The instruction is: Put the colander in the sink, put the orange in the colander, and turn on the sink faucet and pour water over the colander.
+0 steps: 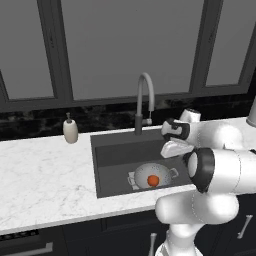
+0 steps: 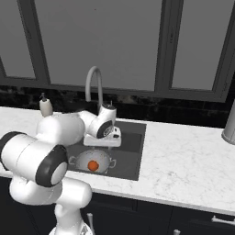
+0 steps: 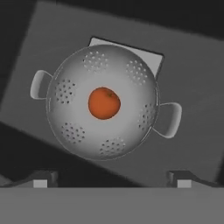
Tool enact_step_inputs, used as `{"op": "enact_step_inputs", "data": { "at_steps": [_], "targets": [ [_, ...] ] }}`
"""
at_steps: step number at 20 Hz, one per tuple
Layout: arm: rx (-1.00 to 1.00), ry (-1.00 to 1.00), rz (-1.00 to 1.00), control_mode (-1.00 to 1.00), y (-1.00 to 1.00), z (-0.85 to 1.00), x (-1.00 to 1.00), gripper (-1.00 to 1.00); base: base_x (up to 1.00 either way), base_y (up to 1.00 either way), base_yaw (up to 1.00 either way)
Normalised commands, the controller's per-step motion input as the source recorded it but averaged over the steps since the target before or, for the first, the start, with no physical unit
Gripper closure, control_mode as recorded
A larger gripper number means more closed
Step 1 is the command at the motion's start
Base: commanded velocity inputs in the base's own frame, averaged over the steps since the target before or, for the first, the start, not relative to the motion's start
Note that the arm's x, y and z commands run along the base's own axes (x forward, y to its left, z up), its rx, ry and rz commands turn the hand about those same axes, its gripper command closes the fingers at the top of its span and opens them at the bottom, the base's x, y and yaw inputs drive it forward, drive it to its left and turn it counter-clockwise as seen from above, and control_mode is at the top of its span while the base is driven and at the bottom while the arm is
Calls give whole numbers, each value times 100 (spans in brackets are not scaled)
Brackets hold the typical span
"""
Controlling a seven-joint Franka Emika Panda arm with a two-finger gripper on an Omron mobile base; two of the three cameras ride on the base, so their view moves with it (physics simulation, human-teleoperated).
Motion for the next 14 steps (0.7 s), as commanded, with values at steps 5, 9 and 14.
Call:
{"op": "enact_step_inputs", "data": {
  "at_steps": [5,9,14],
  "targets": [
    [4,-33,40,-100,-10,60,-53,-100,0,0,0],
    [13,-42,27,-100,-11,62,-48,-100,0,0,0],
    [29,-34,17,-100,-19,68,-35,-100,0,0,0]
  ]
}}
